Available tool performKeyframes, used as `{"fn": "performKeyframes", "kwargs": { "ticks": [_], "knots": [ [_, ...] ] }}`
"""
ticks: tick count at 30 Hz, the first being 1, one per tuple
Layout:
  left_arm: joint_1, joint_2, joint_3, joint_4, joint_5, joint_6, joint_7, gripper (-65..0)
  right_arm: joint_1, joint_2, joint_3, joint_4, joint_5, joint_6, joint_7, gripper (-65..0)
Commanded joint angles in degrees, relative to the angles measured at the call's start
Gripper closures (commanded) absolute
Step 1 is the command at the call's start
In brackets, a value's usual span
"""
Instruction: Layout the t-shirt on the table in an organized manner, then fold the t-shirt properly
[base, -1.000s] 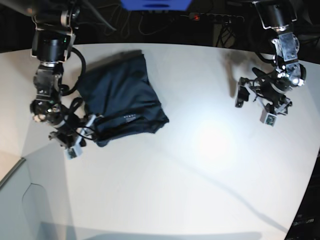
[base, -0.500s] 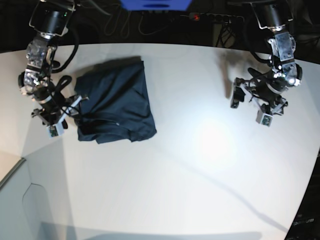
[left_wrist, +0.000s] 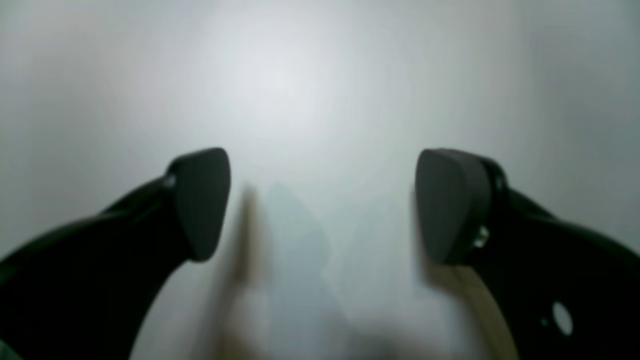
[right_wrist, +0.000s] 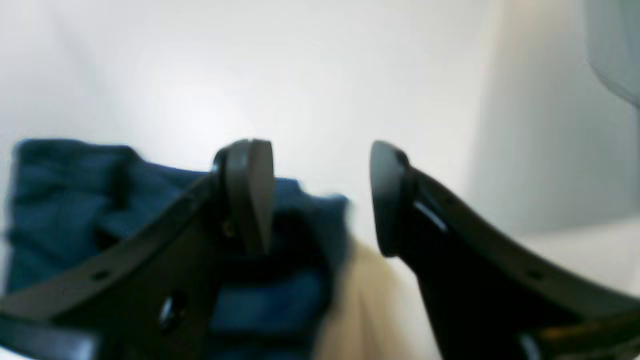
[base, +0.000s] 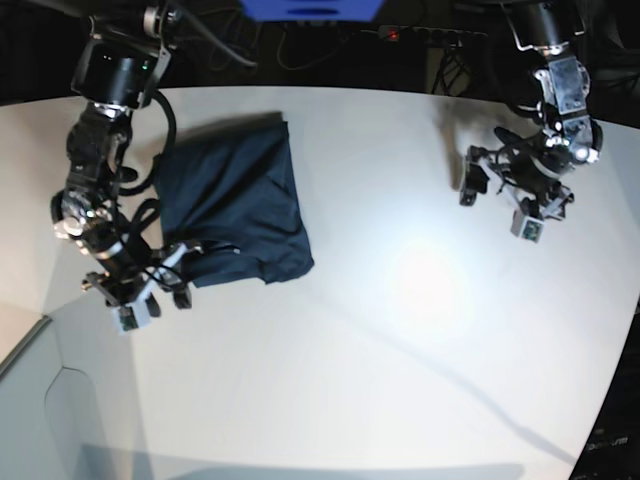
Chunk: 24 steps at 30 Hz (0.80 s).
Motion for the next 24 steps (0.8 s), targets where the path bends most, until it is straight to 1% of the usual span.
{"fn": "performKeyframes", "kwargs": {
  "ticks": [1,6,11,13,16,18,19,21,22,24],
  "knots": [
    [-0.73,-0.69,-0.17,1.08,-0.7,0.03,-1.3,-56.3,1.36,0.28,-0.41,1.4,0.82,0.23,1.56,-29.1],
    [0.15,-0.95,-0.26,1.08,-0.7,0.03,-1.3,-56.3,-0.05,0.63,0.21,4.13,0.82,0.23,1.38,-29.0],
    [0.23,-0.95,-0.26,1.08,-0.7,0.03,-1.22,-56.3,-4.0,0.63,8.21,9.84,0.82,0.23,1.21,-28.2],
    [0.15,-0.6,-0.26,1.08,-0.7,0.03,-1.22,-56.3,-6.2,0.63,11.46,10.46,0.82,0.23,1.21,-24.3],
    [0.06,-0.34,-0.26,1.08,-0.79,0.03,-1.22,-56.3,-9.37,0.54,15.06,9.23,0.82,0.23,1.12,-15.0],
    [-0.21,0.28,-0.17,1.08,-0.79,0.03,-1.22,-56.3,-11.56,0.37,15.59,7.91,0.82,0.23,1.12,-9.0],
    [-0.29,0.54,-0.17,1.08,-0.79,0.03,-1.13,-56.3,-12.79,-0.25,15.5,6.94,0.82,0.23,1.47,-6.5],
    [-0.38,0.72,-0.17,1.08,-0.79,0.03,-1.13,-56.3,-14.38,-1.39,15.5,6.06,0.82,0.23,1.56,-3.2],
    [-0.38,0.72,-0.17,1.08,-0.79,0.03,-1.13,-56.3,-15.08,-1.57,15.5,5.97,0.82,0.23,1.56,-2.2],
    [-0.47,0.72,-0.17,1.08,-0.79,0.03,-1.13,-56.3,-16.66,-3.15,15.42,6.06,0.91,0.23,1.56,-1.2]
  ]
}}
